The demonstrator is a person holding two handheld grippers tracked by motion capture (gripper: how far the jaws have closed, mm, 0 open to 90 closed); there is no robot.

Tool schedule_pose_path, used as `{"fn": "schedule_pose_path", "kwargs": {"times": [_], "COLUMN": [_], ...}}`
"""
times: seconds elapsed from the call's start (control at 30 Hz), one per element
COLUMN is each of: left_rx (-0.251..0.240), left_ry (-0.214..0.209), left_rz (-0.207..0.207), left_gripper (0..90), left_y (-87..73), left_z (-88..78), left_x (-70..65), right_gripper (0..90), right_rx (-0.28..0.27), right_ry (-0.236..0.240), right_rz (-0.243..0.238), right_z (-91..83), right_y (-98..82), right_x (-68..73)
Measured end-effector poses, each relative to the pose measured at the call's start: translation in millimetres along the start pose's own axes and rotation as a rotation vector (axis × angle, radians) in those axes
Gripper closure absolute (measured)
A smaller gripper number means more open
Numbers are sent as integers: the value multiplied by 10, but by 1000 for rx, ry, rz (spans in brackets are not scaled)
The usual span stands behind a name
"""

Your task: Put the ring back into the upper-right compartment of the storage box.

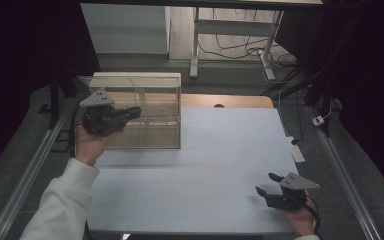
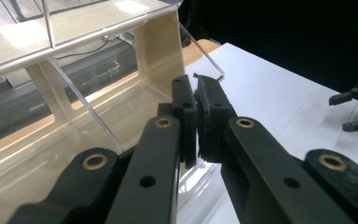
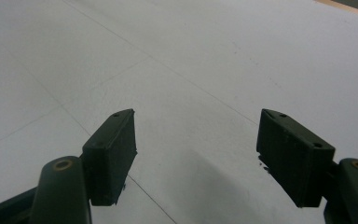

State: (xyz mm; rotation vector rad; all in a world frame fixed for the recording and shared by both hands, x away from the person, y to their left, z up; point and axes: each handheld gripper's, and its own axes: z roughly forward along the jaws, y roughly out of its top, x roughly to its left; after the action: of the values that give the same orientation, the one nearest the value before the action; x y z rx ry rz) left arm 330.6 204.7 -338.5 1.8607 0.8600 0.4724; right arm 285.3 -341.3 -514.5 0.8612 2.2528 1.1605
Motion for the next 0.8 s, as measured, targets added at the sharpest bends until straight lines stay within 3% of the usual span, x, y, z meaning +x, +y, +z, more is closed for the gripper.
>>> {"fn": "schedule_pose_path", "kwargs": {"times": [0.47,0.8], "left_rx": [17,37], "left_ry": [23,38], "left_rz": [-20,-47], "left_gripper": [859,858], "left_y": [182,252], "left_z": [189,413], "left_x": [104,150], "right_gripper": [278,278], "right_rx": [1,3], "right_ry": [2,3], "right_rz": [1,1], "right_z": [0,2], "right_y": [-3,-5], "right_x": [-1,-2]}}
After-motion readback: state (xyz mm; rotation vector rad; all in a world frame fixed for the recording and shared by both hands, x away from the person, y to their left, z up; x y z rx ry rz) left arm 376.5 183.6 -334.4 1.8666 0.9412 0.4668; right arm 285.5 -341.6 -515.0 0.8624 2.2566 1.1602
